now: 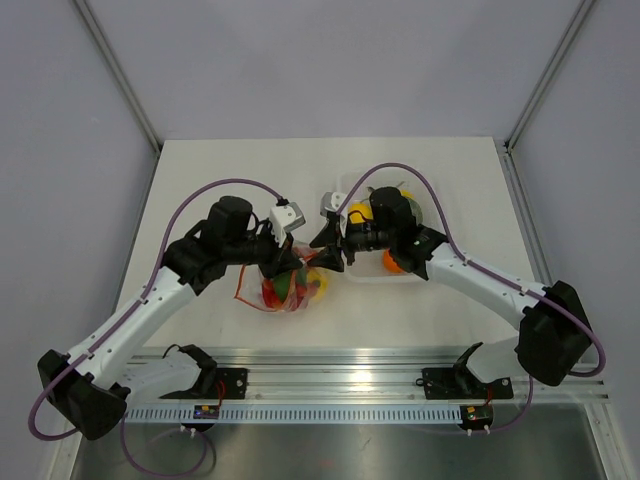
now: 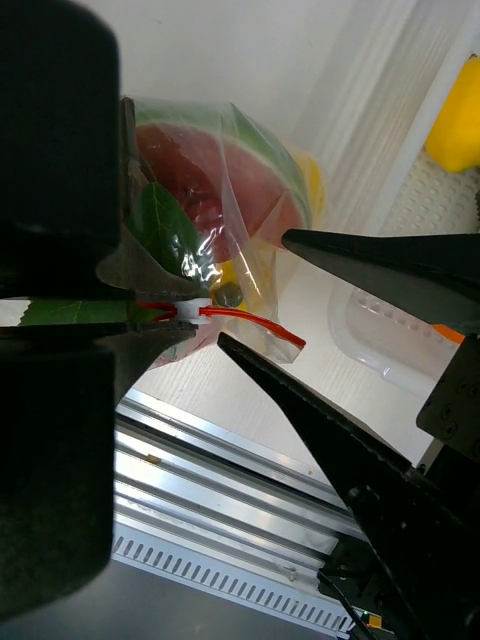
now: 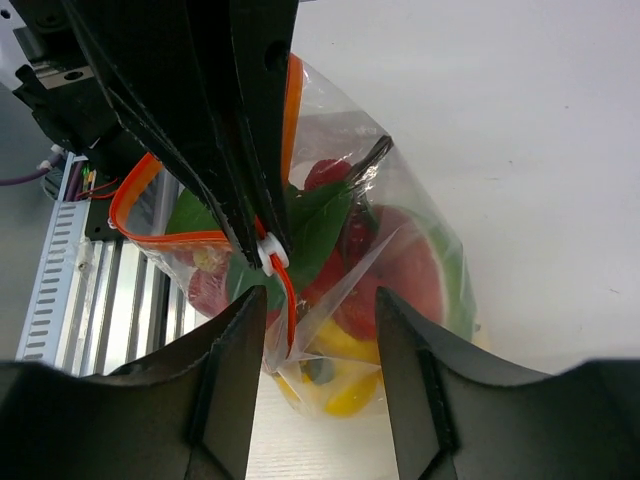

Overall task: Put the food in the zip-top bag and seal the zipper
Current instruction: Zip the zipper food storage bag at the center of the board.

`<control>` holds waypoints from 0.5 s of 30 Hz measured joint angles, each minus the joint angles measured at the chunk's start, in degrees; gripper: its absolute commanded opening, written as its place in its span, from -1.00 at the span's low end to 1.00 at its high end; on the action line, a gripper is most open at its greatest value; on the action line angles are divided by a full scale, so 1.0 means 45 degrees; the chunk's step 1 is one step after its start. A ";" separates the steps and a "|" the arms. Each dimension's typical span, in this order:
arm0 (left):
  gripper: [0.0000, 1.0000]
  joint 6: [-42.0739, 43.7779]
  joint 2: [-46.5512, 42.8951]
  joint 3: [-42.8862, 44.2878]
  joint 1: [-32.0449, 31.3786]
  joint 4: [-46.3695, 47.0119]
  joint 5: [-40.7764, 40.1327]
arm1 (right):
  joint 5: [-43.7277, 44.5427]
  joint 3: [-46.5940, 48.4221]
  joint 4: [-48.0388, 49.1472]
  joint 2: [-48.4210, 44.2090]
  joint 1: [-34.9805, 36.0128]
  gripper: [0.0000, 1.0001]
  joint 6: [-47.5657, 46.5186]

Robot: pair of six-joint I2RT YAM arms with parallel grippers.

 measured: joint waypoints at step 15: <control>-1.00 -0.0005 -0.0029 -0.0117 0.0253 0.0155 0.0029 | -0.0636 0.0209 0.0568 0.0539 0.0131 -1.00 0.0675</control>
